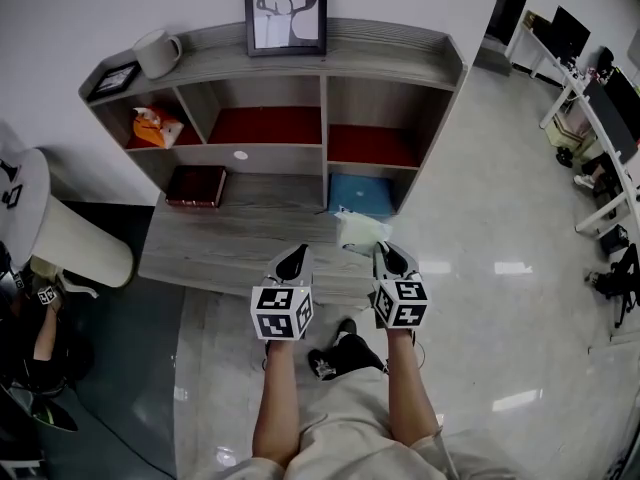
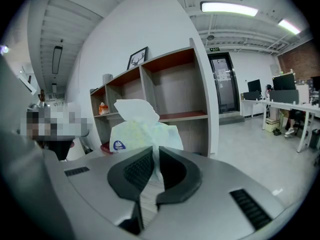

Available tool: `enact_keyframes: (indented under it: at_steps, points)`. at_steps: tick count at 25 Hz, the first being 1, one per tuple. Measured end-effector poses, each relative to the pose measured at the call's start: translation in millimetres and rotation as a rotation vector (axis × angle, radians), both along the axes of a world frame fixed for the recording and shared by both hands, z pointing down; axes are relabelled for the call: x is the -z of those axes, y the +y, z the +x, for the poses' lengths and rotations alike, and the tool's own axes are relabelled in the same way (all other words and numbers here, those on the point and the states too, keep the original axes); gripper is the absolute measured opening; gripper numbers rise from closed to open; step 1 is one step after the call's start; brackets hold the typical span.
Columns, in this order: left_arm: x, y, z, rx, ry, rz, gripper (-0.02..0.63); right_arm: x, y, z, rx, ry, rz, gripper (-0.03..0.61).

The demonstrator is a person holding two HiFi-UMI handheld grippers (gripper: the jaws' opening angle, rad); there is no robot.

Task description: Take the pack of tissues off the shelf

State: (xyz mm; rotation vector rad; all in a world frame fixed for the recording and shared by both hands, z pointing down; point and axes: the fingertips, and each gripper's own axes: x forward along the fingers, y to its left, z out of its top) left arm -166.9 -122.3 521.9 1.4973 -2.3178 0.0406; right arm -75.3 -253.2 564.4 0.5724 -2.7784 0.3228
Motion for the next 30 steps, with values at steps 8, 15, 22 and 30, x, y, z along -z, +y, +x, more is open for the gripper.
enact_keyframes:
  at_steps: [8,15,22,30]
  points:
    - [-5.1,14.4,6.3,-0.002,-0.021,-0.024,0.008,-3.7,11.1,2.1,0.017,0.031,0.023,0.028]
    - [-11.6,25.7,6.2,0.002,-0.012,-0.033,0.009,-7.1,15.1,2.3,0.029,0.044,0.024,0.029]
    - [-7.5,31.6,-0.4,0.007,-0.013,-0.021,0.008,3.7,13.9,-1.8,0.033,0.035,0.047,0.029]
    - [-7.4,35.8,-4.3,0.01,-0.008,-0.018,0.008,6.4,13.8,-2.4,0.022,0.033,0.053,0.029]
